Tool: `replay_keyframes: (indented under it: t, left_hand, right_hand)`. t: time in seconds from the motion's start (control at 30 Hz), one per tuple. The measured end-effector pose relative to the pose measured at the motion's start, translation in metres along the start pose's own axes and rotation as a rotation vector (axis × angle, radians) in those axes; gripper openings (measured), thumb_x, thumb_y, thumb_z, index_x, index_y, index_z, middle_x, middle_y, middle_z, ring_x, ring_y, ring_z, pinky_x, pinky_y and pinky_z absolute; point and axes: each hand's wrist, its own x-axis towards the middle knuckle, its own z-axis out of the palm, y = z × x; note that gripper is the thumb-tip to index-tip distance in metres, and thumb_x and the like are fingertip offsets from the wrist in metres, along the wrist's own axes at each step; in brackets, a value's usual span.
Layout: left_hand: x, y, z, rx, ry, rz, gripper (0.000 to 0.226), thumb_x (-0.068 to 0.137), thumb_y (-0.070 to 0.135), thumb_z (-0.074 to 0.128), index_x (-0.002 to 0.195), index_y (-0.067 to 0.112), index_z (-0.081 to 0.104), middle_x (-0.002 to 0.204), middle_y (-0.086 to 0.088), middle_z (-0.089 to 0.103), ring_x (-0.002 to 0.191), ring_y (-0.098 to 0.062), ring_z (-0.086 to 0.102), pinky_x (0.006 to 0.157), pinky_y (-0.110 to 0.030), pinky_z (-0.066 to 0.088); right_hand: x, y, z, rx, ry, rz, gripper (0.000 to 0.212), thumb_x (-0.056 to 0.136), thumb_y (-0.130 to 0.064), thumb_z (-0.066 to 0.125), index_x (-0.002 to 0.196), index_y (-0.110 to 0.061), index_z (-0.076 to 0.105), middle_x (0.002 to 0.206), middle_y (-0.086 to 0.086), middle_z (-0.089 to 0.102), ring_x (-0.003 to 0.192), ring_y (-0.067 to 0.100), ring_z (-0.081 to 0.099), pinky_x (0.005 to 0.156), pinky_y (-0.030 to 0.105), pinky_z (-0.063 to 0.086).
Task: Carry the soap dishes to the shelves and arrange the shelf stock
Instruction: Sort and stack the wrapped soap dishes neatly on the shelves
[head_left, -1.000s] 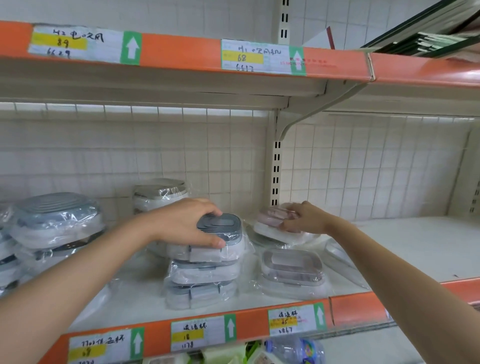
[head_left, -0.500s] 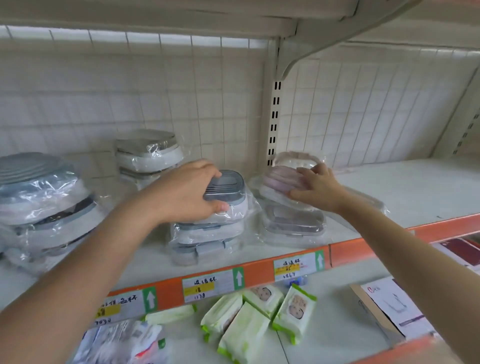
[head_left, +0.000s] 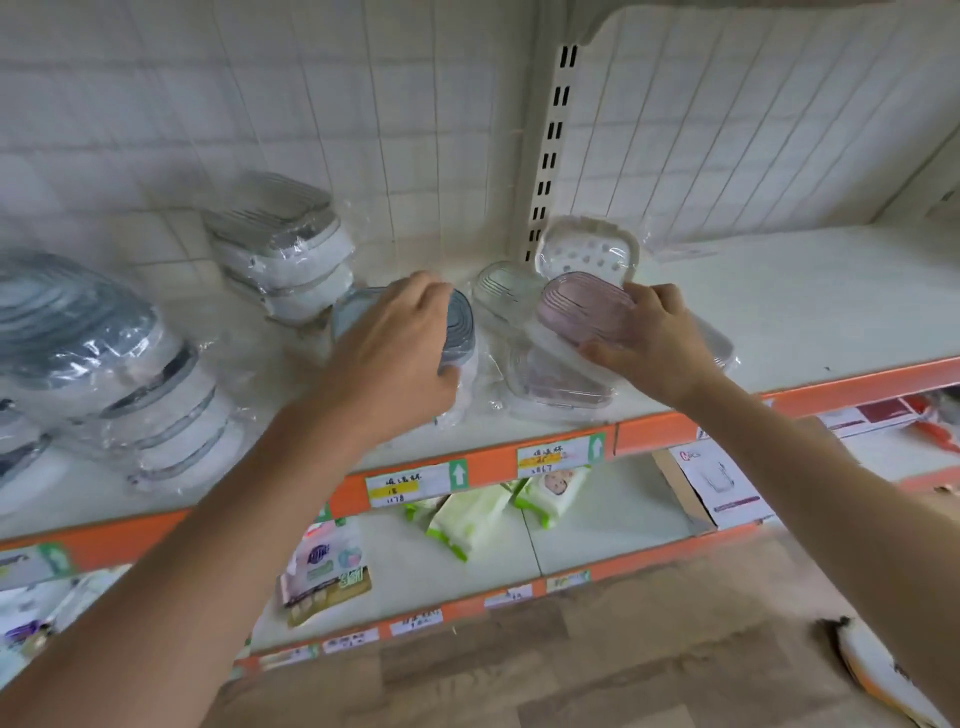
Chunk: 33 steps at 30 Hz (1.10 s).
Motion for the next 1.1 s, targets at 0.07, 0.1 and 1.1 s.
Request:
replay_keyframes:
  t: [0.07, 0.1, 1.1]
  left_hand:
    - [-0.007, 0.017, 0.002, -0.075, 0.079, 0.047, 0.049, 0.084, 0.015, 0.064, 0.128, 0.002, 0.048, 0.138, -0.010, 0.043, 0.127, -0.026, 0.042, 0.099, -0.026, 0.029]
    - [-0.010, 0.026, 0.004, -0.114, 0.097, 0.066, 0.047, 0.082, 0.011, 0.064, 0.125, 0.000, 0.051, 0.134, -0.012, 0.047, 0.123, -0.028, 0.046, 0.096, -0.026, 0.030]
    - [0.057, 0.104, 0.114, -0.048, -0.059, -0.203, 0.043, 0.084, 0.035, 0.064, 0.115, 0.007, 0.057, 0.119, -0.002, 0.048, 0.117, -0.020, 0.042, 0.092, -0.033, 0.042]
  right_hand:
    - [-0.007, 0.004, -0.008, -0.029, -0.011, 0.060, 0.082, 0.079, -0.047, 0.069, 0.144, -0.011, 0.033, 0.139, 0.011, 0.033, 0.127, 0.035, 0.039, 0.108, 0.040, 0.032]
    - [-0.010, 0.006, -0.010, -0.040, -0.023, 0.089, 0.081, 0.080, -0.047, 0.069, 0.143, -0.011, 0.034, 0.139, 0.011, 0.033, 0.128, 0.034, 0.039, 0.107, 0.037, 0.030]
    - [0.077, 0.091, -0.006, 0.058, -0.081, -0.049, 0.065, 0.089, -0.051, 0.054, 0.135, -0.007, 0.040, 0.134, 0.011, 0.039, 0.130, 0.028, 0.033, 0.109, 0.038, 0.026]
